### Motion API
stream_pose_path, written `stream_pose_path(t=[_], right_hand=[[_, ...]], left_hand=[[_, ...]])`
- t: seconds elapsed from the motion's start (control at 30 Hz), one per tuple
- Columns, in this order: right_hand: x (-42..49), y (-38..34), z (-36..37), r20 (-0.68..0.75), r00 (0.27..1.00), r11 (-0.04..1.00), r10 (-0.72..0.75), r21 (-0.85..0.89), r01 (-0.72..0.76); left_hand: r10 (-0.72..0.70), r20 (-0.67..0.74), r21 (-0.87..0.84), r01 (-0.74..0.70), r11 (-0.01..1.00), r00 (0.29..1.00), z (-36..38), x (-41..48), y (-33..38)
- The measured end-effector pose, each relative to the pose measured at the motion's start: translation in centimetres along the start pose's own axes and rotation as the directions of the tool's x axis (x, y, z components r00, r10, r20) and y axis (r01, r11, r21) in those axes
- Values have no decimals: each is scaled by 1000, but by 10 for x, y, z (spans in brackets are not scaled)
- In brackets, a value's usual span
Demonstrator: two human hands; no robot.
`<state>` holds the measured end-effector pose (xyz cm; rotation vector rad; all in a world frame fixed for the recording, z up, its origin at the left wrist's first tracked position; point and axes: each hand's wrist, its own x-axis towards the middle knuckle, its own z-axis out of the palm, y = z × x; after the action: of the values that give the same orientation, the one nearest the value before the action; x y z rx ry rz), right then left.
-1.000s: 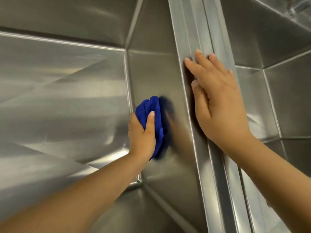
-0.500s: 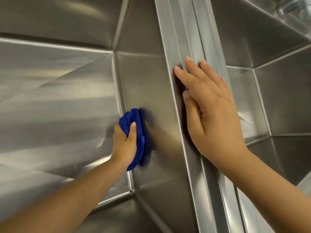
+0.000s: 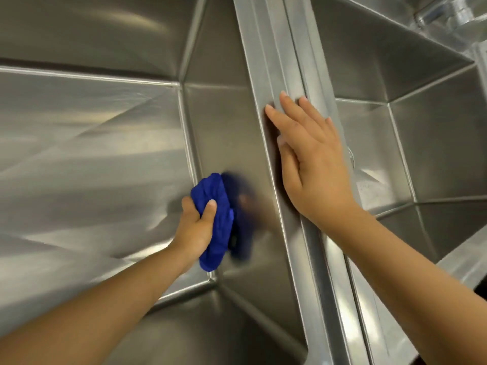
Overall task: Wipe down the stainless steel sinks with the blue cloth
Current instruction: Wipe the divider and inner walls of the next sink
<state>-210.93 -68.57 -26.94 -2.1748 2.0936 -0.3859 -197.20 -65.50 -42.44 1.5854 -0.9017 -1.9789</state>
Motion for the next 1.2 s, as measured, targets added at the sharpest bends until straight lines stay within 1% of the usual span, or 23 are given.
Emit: stream_pose_path(t=[0.07, 0.13, 0.17, 0.23, 0.27, 0.33, 0.43, 0.5, 0.63, 0.7, 0.8, 0.87, 1.0, 1.1, 1.2], right_hand=[[-5, -5, -3, 35, 999, 1000, 14, -15, -13], [-20, -12, -7, 54, 998, 997, -39, -62, 42], [-29, -13, -8, 56, 996, 994, -66, -84, 71], [-46, -15, -10, 60, 997, 995, -56, -78, 60], [-51, -15, -9, 71, 997, 998, -26, -56, 30], [-55, -14, -5, 97, 995, 999, 28, -20, -26], [-55, -15, -3, 97, 994, 999, 46, -25, -44], [-57, -16, -3, 108, 993, 999, 39, -37, -35], [-57, -16, -4, 126, 991, 998, 36, -52, -30], [-57, -17, -5, 123, 992, 999, 39, -25, -36], [-57, -19, -8, 104, 992, 996, 67, 53, -73], [-57, -20, -8, 100, 991, 994, 84, 66, -90], [-58, -18, -7, 122, 989, 995, 82, 54, -89], [-59, -17, -8, 134, 988, 991, 79, 101, -93], [-60, -17, -9, 142, 987, 987, 79, 124, -97]], left_hand=[[108, 66, 23, -109, 994, 992, -4, -39, 22], [212, 135, 38, -219, 975, 968, -3, -77, 36], [253, 171, 50, -264, 963, 952, 1, -92, 39], [296, 213, 91, -320, 943, 931, 14, -114, 41], [296, 199, 119, -323, 939, 934, 21, -117, 41], [260, 134, 159, -280, 947, 956, 30, -106, 33], [112, 52, 153, -119, 981, 992, 31, -76, 25], [69, 27, 180, -73, 981, 997, 28, -72, 21], [192, 115, 168, -210, 963, 975, 26, -98, 26], [224, 117, 141, -240, 961, 967, 28, -102, 28], [219, 82, 106, -227, 968, 972, 30, -82, 22], [206, 71, 105, -213, 972, 976, 29, -60, 10], [66, 33, 156, -70, 985, 997, 24, -28, -15], [101, 72, 186, -113, 976, 992, 21, -44, -22], [152, 148, 154, -175, 972, 977, 22, -67, -20]])
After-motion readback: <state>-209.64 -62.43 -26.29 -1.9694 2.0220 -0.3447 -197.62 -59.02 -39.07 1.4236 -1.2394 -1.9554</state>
